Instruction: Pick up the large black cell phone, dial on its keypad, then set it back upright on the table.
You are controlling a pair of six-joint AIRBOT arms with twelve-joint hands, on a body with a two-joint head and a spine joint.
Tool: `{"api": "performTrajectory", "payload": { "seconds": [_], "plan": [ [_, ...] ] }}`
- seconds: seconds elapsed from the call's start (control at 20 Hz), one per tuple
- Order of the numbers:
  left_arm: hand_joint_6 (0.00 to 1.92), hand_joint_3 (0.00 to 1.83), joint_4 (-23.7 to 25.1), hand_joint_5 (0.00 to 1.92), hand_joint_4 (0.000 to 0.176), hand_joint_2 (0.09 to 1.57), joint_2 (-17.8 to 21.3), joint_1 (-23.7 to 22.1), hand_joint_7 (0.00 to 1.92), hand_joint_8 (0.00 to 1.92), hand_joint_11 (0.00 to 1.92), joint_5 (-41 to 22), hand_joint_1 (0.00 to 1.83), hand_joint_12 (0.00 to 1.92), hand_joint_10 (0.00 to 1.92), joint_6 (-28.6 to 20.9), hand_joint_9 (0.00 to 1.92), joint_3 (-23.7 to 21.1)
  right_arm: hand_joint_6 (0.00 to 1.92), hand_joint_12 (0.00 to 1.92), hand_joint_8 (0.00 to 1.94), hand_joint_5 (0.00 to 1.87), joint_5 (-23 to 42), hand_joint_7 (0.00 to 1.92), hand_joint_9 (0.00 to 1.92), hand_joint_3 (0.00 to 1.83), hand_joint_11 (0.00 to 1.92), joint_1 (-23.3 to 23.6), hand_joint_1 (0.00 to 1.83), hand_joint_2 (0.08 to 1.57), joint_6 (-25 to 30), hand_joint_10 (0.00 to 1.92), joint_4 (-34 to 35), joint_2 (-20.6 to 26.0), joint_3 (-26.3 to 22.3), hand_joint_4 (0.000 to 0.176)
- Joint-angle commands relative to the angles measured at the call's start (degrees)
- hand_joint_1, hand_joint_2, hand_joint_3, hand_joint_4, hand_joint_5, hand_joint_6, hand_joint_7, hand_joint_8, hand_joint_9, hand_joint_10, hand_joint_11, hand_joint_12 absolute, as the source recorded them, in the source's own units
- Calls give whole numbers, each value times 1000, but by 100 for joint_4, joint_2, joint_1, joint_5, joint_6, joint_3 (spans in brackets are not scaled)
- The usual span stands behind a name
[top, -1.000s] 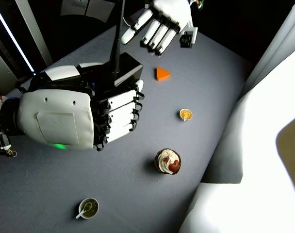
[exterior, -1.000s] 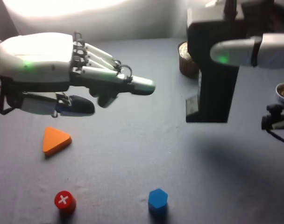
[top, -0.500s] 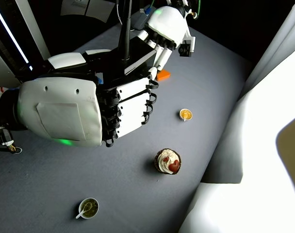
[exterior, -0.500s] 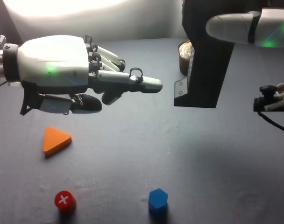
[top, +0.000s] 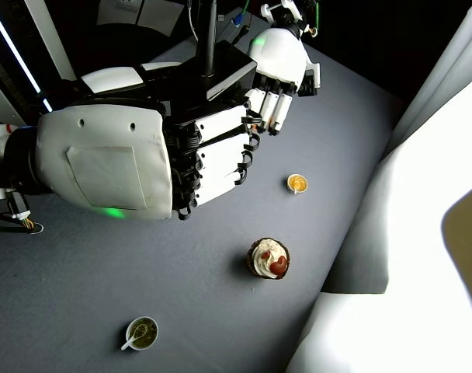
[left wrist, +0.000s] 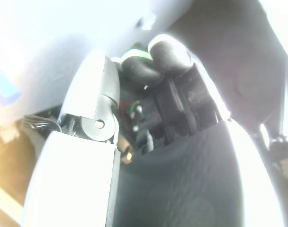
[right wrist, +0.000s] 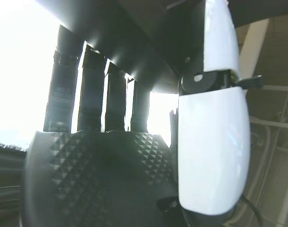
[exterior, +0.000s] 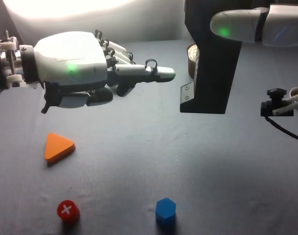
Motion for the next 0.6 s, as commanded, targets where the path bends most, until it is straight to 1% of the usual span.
{"api": "performTrajectory", "payload": {
  "seconds": [0.0,0.05,0.1,0.15,0.2,0.25,0.3,0.35,0.4,0.45,0.5,0.55],
  "plan": [
    [0,27,-475,0,134,1285,-20,-110,614,1586,578,-323,1320,1921,1909,62,647,-37,848,1561,1336,997,822,863,817,0,723,122,1227,1148,114,1315,16,54,-21,0],
    [0,23,-542,0,134,1285,-50,-110,623,1593,556,-263,1299,1921,1919,121,651,-39,762,1538,1234,1003,822,872,847,0,730,122,1341,1142,110,1420,16,53,-31,0],
    [0,18,-562,0,137,1284,-66,-111,629,1590,497,-233,1297,1921,1921,132,644,-42,728,1558,1190,1005,822,889,864,0,751,121,1366,1136,105,1442,16,53,-34,0],
    [0,17,-613,0,138,1284,-95,-112,630,1590,484,-205,1296,1921,1921,167,642,-47,722,1562,1181,1006,822,893,868,0,756,121,1371,1135,92,1447,16,53,-35,0],
    [0,11,-635,0,135,1277,-109,-112,644,1569,438,-182,1299,1921,1921,174,648,-55,716,1585,1183,1008,822,887,860,0,739,121,1370,1137,90,1463,16,53,-34,0],
    [0,5,-677,0,135,1270,-129,-112,661,1543,480,-167,1304,1921,1921,203,667,-68,849,1548,1246,943,822,832,811,4,693,121,1363,1159,89,1469,16,53,-30,0],
    [0,4,-733,0,138,1269,-151,-113,665,1539,488,-152,1306,1921,1921,234,672,-85,871,1538,1264,936,822,819,795,3,673,121,1361,1164,83,1473,16,53,-25,0],
    [0,31,-768,0,137,1273,-172,-114,597,1510,487,-124,1420,1921,1866,251,604,-119,736,1586,1233,1005,822,860,808,0,645,121,1367,1151,73,1495,16,53,-21,0],
    [0,36,-787,0,137,1280,-180,-115,568,1513,464,-106,1442,1921,1862,262,588,-145,827,1575,1266,951,822,827,785,4,678,121,1362,1163,70,1495,16,53,-18,0],
    [0,37,-845,0,142,1281,-195,-116,563,1513,460,-89,1447,1921,1861,284,584,-195,860,1547,1276,936,822,811,789,0,712,121,1360,1169,70,1489,16,53,-14,0],
    [0,33,-903,0,139,1276,-208,-118,586,1502,452,-80,1450,1921,1841,317,584,-254,889,1535,1271,927,822,804,798,0,717,121,1360,1169,70,1478,16,53,-14,0],
    [0,32,-966,0,143,1278,-230,-123,582,1514,422,-72,1449,1921,1836,329,582,-325,885,1537,1279,921,822,811,794,0,659,121,1360,1170,69,1477,16,53,-15,0]
  ]
}}
